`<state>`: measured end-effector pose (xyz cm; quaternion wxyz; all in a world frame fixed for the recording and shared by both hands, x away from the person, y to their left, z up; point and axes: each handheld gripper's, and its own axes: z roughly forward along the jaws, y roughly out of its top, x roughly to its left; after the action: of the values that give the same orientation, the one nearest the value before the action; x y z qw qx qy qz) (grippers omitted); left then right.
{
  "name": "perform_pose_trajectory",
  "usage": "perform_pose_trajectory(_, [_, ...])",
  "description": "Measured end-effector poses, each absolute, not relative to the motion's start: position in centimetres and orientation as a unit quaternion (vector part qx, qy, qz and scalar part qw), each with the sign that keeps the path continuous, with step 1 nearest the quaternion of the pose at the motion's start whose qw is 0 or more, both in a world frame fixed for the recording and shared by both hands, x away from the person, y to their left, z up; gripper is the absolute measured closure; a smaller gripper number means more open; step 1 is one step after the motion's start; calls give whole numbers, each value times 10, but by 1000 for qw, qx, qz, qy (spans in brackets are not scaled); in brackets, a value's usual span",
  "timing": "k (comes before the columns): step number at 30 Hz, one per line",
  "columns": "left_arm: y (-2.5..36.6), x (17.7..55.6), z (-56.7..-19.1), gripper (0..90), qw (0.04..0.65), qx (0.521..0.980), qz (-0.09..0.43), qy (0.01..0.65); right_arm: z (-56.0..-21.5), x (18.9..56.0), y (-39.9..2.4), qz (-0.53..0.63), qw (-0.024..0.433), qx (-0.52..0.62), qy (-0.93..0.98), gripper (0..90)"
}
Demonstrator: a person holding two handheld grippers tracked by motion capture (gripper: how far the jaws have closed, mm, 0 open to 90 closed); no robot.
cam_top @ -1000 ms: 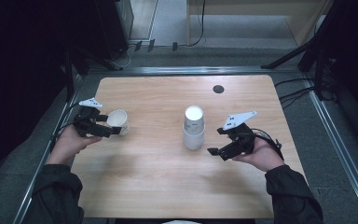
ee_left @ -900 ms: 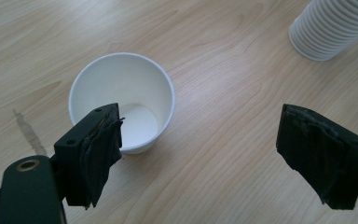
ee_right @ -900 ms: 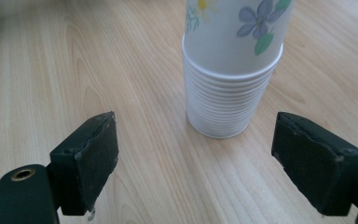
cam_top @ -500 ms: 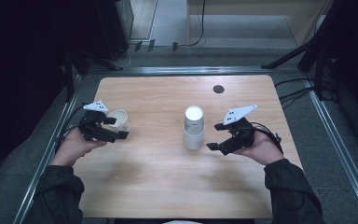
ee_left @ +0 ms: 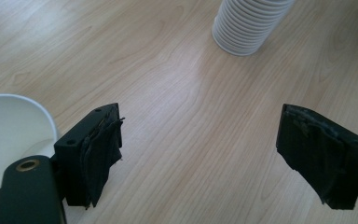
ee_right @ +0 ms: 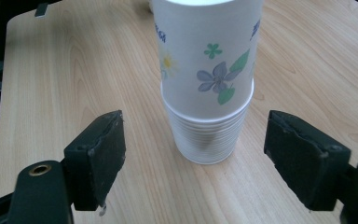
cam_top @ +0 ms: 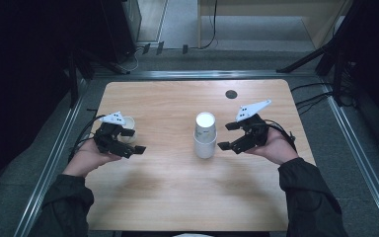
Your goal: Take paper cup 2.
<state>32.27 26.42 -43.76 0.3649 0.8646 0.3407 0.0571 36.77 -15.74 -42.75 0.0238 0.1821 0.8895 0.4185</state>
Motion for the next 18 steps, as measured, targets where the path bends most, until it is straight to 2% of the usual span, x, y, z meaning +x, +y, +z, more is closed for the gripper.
perform_pose_trajectory(18, [241, 319, -444, 143, 357, 882, 40, 305, -413, 381, -129, 405, 36, 145, 902, 184])
